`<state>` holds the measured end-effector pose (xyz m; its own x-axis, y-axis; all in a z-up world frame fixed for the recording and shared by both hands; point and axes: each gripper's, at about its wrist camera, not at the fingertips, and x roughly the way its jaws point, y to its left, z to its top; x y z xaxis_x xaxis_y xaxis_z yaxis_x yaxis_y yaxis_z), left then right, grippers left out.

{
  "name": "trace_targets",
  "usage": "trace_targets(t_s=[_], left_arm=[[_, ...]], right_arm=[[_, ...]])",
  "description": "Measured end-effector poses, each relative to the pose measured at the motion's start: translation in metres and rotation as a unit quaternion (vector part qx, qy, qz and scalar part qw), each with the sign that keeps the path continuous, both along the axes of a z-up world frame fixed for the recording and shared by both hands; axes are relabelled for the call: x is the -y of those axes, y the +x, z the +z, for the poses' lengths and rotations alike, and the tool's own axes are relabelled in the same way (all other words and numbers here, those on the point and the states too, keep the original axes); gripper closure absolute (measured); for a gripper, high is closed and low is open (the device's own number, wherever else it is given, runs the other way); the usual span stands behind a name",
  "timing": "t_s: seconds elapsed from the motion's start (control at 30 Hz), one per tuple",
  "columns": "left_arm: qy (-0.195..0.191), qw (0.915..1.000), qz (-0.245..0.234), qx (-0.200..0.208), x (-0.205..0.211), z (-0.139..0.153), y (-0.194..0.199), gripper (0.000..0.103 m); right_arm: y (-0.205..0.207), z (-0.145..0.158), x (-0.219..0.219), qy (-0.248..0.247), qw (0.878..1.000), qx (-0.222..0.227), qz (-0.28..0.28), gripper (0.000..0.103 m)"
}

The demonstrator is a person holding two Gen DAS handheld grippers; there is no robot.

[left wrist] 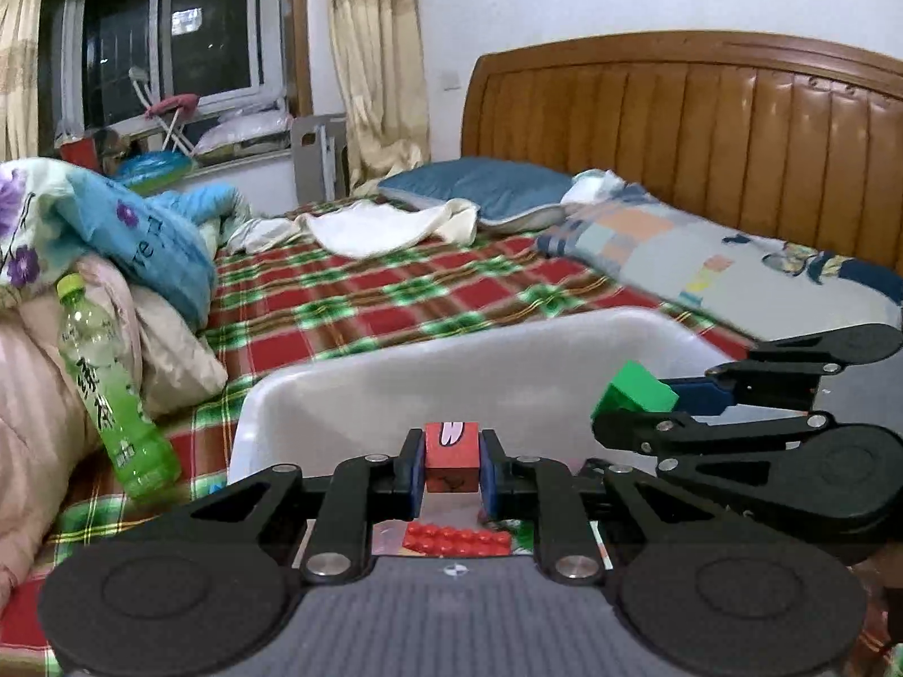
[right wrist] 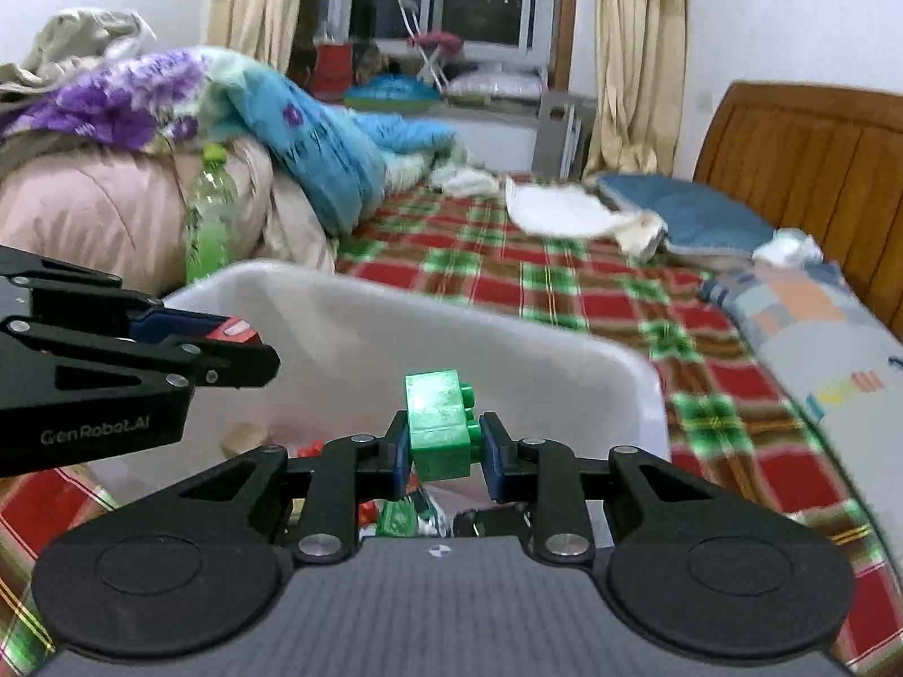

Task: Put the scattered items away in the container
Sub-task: 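Carry the green brick and red block over the bin and release both, then grasp the yellow lego brick with the right gripper while the left gripper grasps the blue lego brick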

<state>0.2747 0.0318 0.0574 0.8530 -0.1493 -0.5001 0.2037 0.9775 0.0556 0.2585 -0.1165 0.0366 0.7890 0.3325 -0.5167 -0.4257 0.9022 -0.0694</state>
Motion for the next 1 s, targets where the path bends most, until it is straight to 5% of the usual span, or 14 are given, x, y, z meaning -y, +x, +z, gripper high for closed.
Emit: trace_targets(t_s=[0.1,0.17,0.33,0.47,0.7,0.87,1.0], left_arm=[[-0.004,0.9999,0.0,-0.011,-0.001,-0.003,0.005,0.075],[0.004,0.9999,-0.003,-0.014,0.002,-0.004,0.006,0.059],[0.001,0.9999,0.015,-0.006,-0.001,0.0,-0.007,0.028],[0.0,1.0,0.009,0.0,0.0,0.01,-0.028,0.024],[-0.063,0.9975,-0.021,-0.026,-0.01,0.009,-0.093,0.023],[-0.042,0.9967,-0.023,-0.065,-0.013,-0.025,-0.132,0.023],[-0.069,0.9921,-0.017,-0.103,-0.027,-0.057,-0.153,0.023]], right_arm=[[0.003,-0.005,0.0,-0.002,1.0,-0.008,-0.006,0.068],[0.0,-0.006,0.001,-0.004,1.0,-0.003,-0.007,0.044],[-0.011,0.002,0.009,-0.011,1.0,0.019,-0.021,0.041],[-0.033,0.019,0.023,0.008,0.998,0.048,-0.035,0.021],[-0.088,0.034,0.038,0.032,0.997,0.068,-0.033,0.005],[-0.113,0.004,0.036,0.024,0.999,0.03,-0.016,0.003],[-0.132,-0.042,0.031,0.031,0.999,0.0,-0.025,0.007]])
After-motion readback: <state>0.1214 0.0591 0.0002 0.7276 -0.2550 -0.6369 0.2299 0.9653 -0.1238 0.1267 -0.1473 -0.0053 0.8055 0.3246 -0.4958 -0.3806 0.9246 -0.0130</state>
